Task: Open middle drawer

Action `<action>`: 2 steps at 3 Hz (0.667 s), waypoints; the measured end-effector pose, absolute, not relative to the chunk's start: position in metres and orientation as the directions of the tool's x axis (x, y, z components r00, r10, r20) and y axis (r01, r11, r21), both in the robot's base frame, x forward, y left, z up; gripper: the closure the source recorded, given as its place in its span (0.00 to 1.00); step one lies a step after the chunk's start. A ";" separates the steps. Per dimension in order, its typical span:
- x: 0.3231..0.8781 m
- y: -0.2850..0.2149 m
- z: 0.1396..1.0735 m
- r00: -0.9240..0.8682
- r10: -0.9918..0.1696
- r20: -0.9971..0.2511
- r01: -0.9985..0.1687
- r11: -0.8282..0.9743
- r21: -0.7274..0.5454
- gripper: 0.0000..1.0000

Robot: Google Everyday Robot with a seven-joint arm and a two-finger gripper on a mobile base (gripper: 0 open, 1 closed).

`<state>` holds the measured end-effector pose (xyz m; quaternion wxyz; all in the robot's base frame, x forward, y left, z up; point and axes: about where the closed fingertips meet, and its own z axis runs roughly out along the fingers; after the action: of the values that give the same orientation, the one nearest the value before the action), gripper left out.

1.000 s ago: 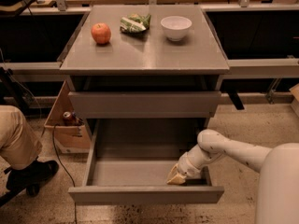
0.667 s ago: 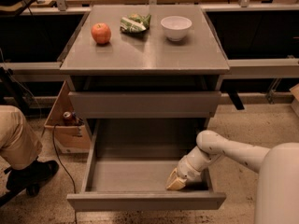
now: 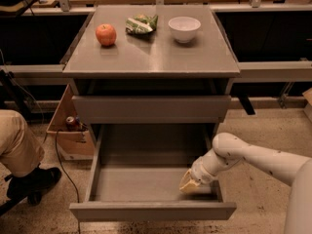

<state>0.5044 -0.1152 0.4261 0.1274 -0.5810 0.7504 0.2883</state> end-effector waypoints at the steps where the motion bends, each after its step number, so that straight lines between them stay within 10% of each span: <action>1: 0.526 -0.144 0.448 -0.285 -0.824 -0.490 -0.958 0.232 0.168 1.00; 2: 0.550 -0.167 0.479 -0.260 -0.854 -0.450 -0.962 0.268 0.047 1.00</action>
Offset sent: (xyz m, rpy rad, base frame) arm 0.0759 -0.0819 0.0980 -0.2618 -0.3460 -0.1196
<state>0.5496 -0.1670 0.4787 0.1704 -0.5840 0.7777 0.1584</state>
